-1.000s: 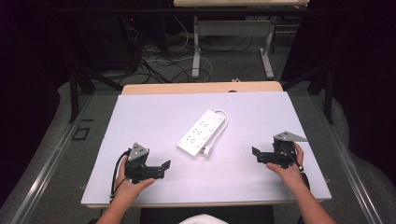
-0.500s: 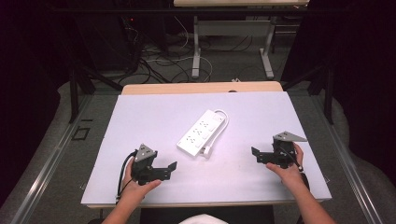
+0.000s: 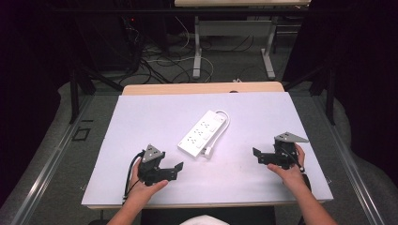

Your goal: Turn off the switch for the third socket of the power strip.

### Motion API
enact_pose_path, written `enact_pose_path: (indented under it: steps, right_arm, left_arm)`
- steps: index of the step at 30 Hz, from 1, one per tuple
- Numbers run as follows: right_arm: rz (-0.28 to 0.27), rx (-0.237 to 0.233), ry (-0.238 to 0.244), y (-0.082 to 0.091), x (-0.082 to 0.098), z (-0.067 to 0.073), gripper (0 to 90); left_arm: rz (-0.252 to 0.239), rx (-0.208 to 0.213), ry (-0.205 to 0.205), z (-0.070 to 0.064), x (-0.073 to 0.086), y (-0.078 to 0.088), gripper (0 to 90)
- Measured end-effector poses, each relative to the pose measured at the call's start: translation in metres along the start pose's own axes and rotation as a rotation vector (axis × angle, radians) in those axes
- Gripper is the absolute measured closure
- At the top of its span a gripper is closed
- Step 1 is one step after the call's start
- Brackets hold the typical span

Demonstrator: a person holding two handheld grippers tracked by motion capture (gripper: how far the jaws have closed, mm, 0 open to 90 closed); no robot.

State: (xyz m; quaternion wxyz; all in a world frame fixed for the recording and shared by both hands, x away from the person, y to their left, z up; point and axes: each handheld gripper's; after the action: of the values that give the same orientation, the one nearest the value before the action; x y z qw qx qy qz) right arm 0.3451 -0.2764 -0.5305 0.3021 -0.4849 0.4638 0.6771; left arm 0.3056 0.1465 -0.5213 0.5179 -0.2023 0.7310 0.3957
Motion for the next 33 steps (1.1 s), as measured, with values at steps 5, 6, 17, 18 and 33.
enact_pose_path:
  steps: [5, 6, 17, 18, 33]
  right_arm:
    - [-0.002, -0.001, 0.006, -0.001, 0.000, 0.000, 0.9]
    - [-0.005, -0.002, 0.010, -0.001, 0.000, -0.001, 1.0]
    - [-0.005, -0.001, 0.008, 0.000, 0.000, -0.001, 1.1]
    - [-0.004, 0.002, 0.007, 0.000, 0.000, -0.001, 1.1]
    - [-0.002, 0.000, 0.008, 0.000, 0.001, -0.001, 1.2]
  left_arm:
    - [0.006, 0.012, -0.021, -0.005, -0.001, -0.004, 17.0]
    - [-0.002, 0.006, -0.020, -0.006, -0.001, -0.005, 17.3]
    - [-0.006, 0.010, -0.021, -0.014, -0.006, -0.016, 18.2]
    - [-0.004, 0.012, -0.022, -0.014, -0.006, -0.017, 18.6]
    - [-0.009, -0.016, 0.020, -0.017, -0.010, -0.031, 23.5]
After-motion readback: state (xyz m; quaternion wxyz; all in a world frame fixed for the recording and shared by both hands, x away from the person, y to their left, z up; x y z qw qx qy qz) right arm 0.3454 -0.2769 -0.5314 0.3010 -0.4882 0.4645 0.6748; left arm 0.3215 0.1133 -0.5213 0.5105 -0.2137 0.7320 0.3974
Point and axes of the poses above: each handheld gripper's, and its own axes: y roughly backward along the jaws, x roughly out of its underside, z roughly to its left, and after that the axes turned 13 degrees about -z, right-handed
